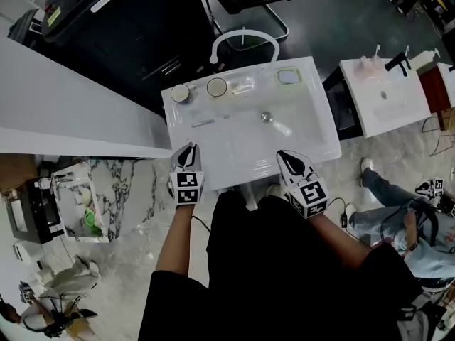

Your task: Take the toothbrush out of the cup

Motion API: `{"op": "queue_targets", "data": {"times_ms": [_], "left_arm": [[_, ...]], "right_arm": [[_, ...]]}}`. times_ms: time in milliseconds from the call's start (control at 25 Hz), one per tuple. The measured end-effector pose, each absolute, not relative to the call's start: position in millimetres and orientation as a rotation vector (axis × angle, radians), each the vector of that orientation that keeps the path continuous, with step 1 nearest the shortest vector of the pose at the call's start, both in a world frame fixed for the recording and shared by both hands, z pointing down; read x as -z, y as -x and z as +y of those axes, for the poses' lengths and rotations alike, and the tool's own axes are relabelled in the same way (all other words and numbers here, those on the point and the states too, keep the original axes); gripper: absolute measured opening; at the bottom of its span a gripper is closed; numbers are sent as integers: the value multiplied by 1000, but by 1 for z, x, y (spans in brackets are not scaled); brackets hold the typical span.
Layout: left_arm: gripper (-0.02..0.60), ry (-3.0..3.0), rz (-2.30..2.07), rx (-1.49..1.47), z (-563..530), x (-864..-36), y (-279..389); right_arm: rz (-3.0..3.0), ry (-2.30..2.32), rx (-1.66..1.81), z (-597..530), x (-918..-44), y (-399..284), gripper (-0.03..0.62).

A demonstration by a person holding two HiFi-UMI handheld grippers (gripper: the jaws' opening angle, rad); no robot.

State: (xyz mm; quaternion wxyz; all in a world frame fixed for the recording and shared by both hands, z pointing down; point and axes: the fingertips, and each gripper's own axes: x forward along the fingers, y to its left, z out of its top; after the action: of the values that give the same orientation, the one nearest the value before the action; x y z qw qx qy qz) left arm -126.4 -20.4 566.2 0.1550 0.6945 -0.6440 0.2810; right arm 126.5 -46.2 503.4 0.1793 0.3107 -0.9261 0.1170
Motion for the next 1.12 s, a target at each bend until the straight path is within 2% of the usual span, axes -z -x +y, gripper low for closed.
{"op": "queue_targets", "data": {"times_ms": [320, 560, 1120], "left_arm": [[41, -2006, -1796, -1126, -21, -587, 86], [41, -2017, -1697, -1322, -32, -615, 81], [41, -2176, -1293, -1546, -80, -688, 93]], "right_arm": [[-2666, -795, -345, -52, -506, -164, -2], [-2665, -821, -342, -61, -509, -182, -2], [-2545, -1037, -374, -91, -511, -162, -2]]}}
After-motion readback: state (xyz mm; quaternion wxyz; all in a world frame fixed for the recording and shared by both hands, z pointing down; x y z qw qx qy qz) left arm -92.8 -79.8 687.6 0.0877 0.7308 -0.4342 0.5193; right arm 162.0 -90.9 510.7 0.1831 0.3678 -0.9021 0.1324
